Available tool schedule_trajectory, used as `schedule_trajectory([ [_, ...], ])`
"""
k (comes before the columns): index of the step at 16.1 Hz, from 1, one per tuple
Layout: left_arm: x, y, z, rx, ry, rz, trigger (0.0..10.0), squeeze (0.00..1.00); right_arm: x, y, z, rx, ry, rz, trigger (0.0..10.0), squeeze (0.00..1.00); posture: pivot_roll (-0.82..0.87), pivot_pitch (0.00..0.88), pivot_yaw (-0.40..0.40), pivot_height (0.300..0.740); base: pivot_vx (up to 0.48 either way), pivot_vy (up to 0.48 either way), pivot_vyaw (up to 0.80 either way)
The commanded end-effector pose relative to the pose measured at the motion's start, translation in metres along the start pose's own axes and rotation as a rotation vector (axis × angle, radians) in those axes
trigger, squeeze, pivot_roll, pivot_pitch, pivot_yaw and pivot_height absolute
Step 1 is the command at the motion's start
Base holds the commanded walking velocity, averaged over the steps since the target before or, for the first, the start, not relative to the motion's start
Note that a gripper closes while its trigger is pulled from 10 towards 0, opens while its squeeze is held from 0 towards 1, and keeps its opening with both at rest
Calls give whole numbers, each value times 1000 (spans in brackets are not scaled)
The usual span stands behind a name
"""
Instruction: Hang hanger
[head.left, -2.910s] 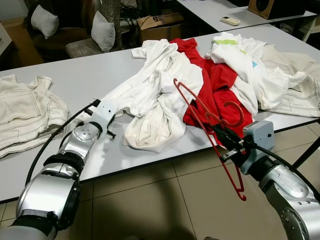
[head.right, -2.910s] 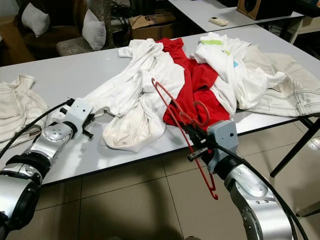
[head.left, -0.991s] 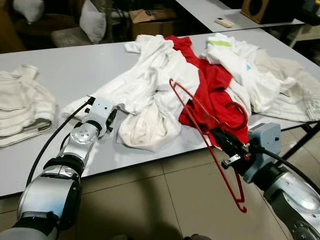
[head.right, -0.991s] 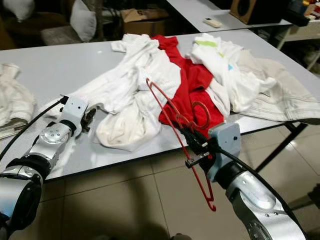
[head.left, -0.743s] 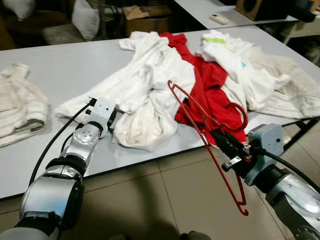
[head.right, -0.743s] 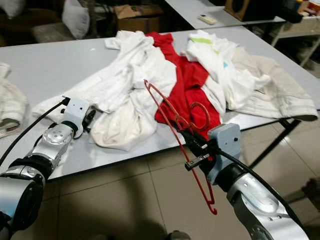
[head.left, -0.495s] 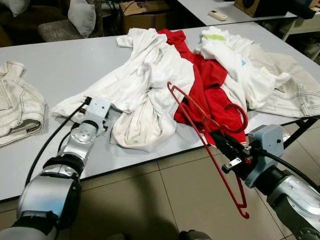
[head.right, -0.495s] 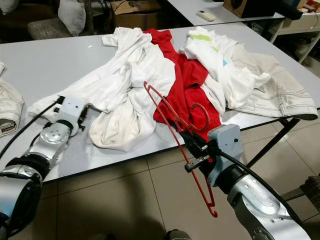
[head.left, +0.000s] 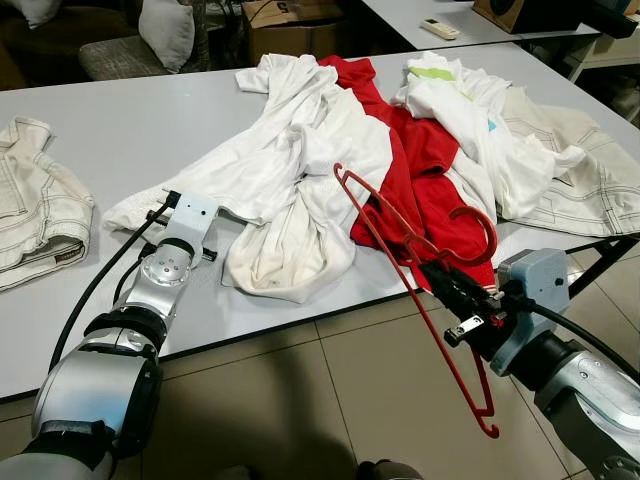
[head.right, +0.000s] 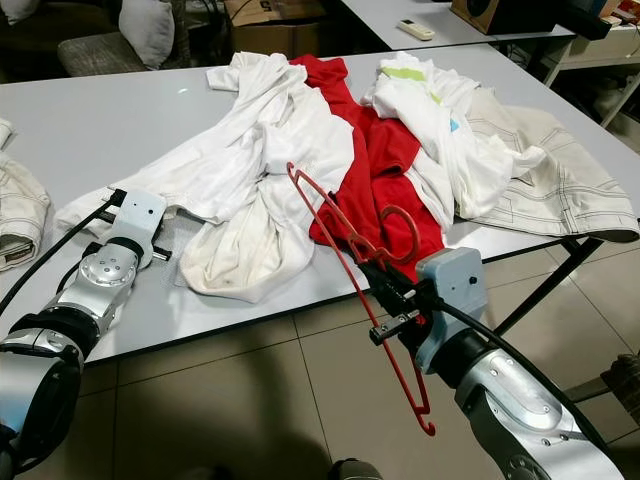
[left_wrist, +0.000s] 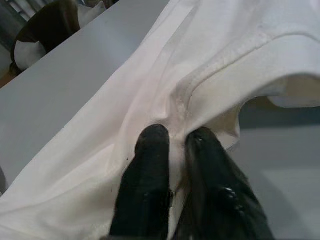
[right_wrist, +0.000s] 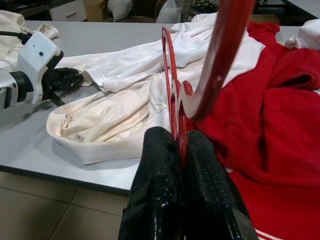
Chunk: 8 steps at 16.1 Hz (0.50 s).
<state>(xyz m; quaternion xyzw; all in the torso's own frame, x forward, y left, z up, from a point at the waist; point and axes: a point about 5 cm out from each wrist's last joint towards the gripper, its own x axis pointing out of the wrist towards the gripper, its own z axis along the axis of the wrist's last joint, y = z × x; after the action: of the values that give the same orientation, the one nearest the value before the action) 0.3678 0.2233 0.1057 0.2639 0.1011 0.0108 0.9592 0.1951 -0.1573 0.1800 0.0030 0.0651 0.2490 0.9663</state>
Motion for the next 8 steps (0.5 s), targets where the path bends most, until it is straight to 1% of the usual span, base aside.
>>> schedule_trajectory([
  [1,1,1,2,7,-4,1,0,0,0,-2,2,-6,3,-4,10000,0,-344,80,-12,740,0,0,0],
  [3,1,-1,4,-30,-13,-16,0,0,0,-5,2,-25,1,-14,10000,0,-343,66,-5,740,0,0,0],
  [4,2,0,8,-76,-30,-17,0,0,1,-7,2,-29,-2,-18,10000,0,-337,51,3,740,0,0,0],
  [6,3,1,13,-106,-53,-23,0,0,2,-9,1,-25,-4,-16,10000,0,-319,26,15,740,0,0,0],
  [7,4,1,18,-113,-76,-43,0,0,2,-7,-2,-1,-6,9,10000,0,-287,0,31,740,0,0,0],
  [8,4,2,20,-116,-84,-50,0,0,3,-6,-3,9,-5,23,10000,0,-272,0,40,740,0,0,0],
])
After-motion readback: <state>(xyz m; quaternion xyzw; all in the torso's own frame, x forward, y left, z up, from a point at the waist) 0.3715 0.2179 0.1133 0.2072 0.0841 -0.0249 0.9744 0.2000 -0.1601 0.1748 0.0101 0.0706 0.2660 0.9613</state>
